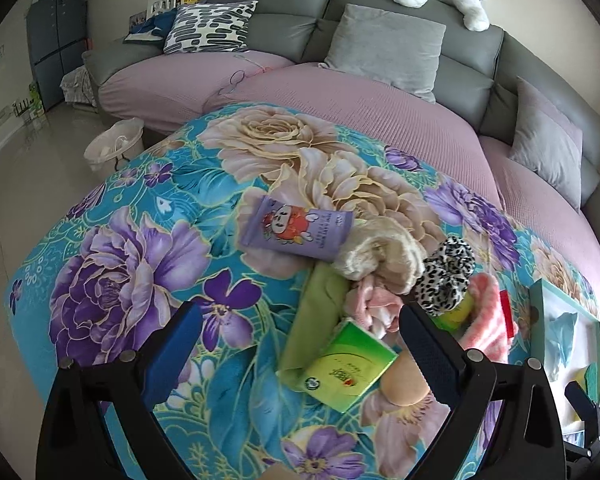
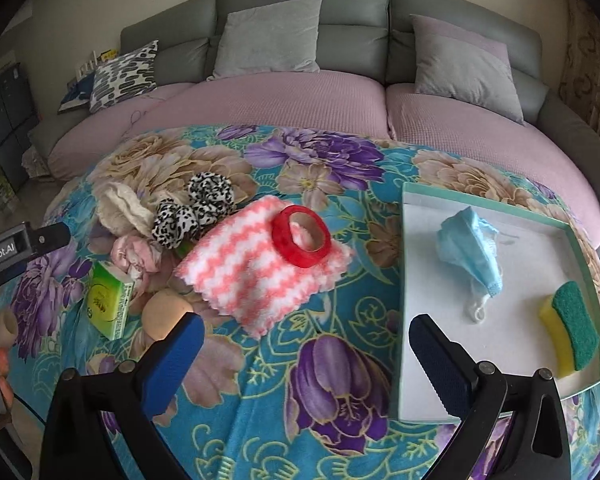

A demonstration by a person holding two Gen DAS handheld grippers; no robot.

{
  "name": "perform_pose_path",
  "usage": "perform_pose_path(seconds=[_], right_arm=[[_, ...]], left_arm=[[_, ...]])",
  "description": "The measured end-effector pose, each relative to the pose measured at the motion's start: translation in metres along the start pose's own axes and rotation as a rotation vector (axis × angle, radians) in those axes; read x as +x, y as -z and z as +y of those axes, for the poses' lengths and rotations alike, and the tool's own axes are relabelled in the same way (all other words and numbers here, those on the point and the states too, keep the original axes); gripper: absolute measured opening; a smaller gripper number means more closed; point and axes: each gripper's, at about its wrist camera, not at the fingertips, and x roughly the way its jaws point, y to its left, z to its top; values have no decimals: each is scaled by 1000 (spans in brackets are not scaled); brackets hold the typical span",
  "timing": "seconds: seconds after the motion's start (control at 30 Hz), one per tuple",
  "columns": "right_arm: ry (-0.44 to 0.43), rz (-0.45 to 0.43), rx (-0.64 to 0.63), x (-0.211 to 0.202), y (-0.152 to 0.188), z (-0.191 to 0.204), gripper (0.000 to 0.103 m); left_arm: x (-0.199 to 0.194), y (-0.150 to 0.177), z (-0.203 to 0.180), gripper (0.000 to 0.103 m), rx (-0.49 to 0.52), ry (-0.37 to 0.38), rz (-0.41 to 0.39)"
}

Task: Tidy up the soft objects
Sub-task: 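Move both tools back over the pile of soft items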

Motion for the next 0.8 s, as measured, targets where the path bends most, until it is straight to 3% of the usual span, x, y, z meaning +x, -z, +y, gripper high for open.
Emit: perform_pose_path(seconds=[0.2, 0.5, 0.8], right_arm=[[3, 31, -18, 11, 2, 12, 103], [24, 56, -37, 16, 7, 11, 103], [27, 82, -51, 23, 10, 12, 103]], left_arm=[[12, 7, 3, 99, 29, 12, 43], [41, 29, -25, 99, 174, 67, 214], [53, 37, -34, 97, 217, 20, 242]])
